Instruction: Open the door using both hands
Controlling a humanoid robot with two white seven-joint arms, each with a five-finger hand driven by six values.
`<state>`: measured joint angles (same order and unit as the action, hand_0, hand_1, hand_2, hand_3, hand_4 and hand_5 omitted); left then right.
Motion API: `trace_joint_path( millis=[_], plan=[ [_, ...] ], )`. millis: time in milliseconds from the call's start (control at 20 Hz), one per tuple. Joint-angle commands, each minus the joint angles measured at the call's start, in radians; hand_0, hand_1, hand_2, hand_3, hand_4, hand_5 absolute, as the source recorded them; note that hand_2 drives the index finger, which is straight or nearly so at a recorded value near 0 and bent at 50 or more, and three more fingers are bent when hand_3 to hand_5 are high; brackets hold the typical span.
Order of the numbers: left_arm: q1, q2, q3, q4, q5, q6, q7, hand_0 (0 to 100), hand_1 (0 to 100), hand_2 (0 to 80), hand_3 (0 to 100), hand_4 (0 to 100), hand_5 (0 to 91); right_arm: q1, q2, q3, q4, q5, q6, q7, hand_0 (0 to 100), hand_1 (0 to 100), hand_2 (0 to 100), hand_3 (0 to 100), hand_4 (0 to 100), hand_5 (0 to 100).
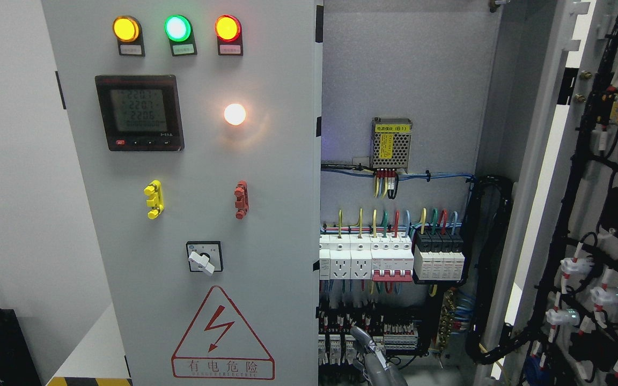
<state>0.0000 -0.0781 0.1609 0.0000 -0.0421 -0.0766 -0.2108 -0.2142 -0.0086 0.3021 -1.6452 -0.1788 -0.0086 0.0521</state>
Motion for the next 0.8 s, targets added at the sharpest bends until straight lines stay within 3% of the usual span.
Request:
trace_joint_path(
  millis=[0, 751],
  plan=[
    [0.018, 0.0, 0.0, -0.002, 0.001, 0.0, -0.001, 0, 0, 0.0, 0, 0, 0.0, -0.077, 0.027, 0.0, 0.123, -0.001, 0.009, 0.003, 39, 0, 0, 0, 0, 0],
    [0.018, 0.0, 0.0, -0.002, 0.001, 0.0, 0.001, 0, 0, 0.0, 0, 0, 0.0, -0.154, 0.027, 0.009, 0.203, -0.054, 0.035, 0.006, 39, 0, 0, 0, 0, 0]
  ],
)
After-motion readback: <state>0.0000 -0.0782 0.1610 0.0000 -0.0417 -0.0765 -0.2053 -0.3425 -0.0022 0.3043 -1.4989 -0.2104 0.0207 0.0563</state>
